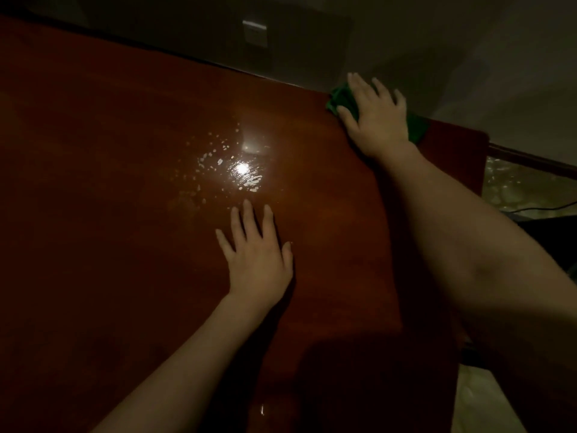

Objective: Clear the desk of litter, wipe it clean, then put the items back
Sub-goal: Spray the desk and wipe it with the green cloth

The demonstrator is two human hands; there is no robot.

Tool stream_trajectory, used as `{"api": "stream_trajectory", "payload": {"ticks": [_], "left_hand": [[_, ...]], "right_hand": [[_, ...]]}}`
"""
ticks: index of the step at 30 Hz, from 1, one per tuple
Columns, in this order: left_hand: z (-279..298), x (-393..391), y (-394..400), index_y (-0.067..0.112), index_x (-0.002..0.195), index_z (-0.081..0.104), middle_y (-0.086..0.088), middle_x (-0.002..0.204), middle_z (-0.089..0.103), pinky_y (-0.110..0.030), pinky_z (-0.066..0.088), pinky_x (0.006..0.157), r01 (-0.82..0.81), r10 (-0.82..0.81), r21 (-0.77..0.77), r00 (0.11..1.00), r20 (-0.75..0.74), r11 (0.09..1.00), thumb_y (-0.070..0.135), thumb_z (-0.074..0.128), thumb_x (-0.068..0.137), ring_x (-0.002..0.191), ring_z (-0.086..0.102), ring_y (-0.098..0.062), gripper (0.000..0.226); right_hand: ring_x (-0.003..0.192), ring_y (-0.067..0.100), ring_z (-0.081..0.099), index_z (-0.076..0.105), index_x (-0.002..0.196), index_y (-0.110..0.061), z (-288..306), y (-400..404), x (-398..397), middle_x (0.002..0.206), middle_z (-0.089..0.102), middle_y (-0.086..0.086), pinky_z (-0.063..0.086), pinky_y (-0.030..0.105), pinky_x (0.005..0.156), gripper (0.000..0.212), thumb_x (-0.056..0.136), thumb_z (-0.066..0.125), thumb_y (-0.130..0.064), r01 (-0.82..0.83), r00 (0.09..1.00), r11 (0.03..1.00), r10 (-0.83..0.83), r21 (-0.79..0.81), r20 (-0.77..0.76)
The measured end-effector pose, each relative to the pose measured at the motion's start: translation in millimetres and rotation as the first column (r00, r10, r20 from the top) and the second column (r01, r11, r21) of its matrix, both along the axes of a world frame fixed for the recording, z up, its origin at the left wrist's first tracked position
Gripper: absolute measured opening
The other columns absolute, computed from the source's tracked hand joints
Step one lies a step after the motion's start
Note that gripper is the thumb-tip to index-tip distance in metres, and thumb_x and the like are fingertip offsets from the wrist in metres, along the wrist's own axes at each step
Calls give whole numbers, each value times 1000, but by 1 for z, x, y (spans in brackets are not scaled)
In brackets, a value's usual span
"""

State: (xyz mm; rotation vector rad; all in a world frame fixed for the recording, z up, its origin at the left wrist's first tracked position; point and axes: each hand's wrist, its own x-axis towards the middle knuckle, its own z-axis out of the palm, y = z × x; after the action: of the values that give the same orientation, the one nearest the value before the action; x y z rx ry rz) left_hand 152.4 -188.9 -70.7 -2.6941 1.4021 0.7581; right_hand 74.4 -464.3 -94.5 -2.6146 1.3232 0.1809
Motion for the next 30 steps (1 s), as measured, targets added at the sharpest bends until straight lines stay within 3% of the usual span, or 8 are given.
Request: {"api": "stream_trajectory", "payload": {"ticks": [6, 10, 16, 21, 24, 30], "left_hand": [[16, 17, 18, 18, 151, 11, -9, 158, 1, -54, 6, 115, 12, -13, -14, 999, -52, 1000, 36, 41, 97, 146, -1, -26, 64], [27, 19, 54, 17, 150, 15, -11, 156, 9, -55, 7, 114, -51, 52, 18, 996, -69, 999, 33, 42, 97, 145, 3, -26, 62], [37, 14, 129, 18, 149, 16, -12, 157, 7, -57, 7, 114, -8, 11, 33, 995, -98, 999, 33, 40, 97, 145, 0, -28, 60], [34, 9, 205, 18, 149, 16, -11, 157, 7, -59, 8, 113, 17, -11, 48, 992, -127, 999, 33, 41, 96, 145, 1, -29, 60], [29, 9, 238, 18, 149, 17, -11, 157, 6, -59, 8, 113, 40, -31, 58, 989, -142, 998, 33, 41, 97, 145, 1, -30, 60], [30, 25, 293, 17, 149, 17, -13, 157, 7, -58, 10, 114, 36, -29, 37, 986, -163, 999, 32, 41, 97, 144, 2, -30, 59]], "right_hand": [[148, 23, 4, 2, 153, -28, 4, 40, 3, 161, 2, -8, 5, 51, 116, 61, 100, 21, -51, -138, 990, 990, 137, -23, -45], [148, 21, 4, 2, 153, -28, 7, 110, -16, 160, 2, -9, 7, 48, 117, 61, 99, 20, -52, -235, 969, 972, 234, -3, -82], [147, 22, 7, 5, 152, -28, 8, 238, -52, 155, -1, -11, 6, 47, 116, 66, 93, 5, -59, -279, 955, 960, 280, 25, -98], [145, 24, 20, 16, 152, -25, -1, 361, -80, 156, 15, -8, 13, 49, 115, 62, 98, 19, -56, -321, 944, 947, 318, -21, -85], [145, 22, 19, 16, 151, -26, -4, 411, -94, 156, 15, -9, 10, 46, 114, 61, 98, 22, -55, -303, 951, 953, 300, -21, -76], [144, 22, 18, 17, 152, -26, -5, 499, -115, 156, 21, -7, 18, 49, 110, 60, 99, 20, -55, -294, 953, 956, 293, -12, -74]]}}
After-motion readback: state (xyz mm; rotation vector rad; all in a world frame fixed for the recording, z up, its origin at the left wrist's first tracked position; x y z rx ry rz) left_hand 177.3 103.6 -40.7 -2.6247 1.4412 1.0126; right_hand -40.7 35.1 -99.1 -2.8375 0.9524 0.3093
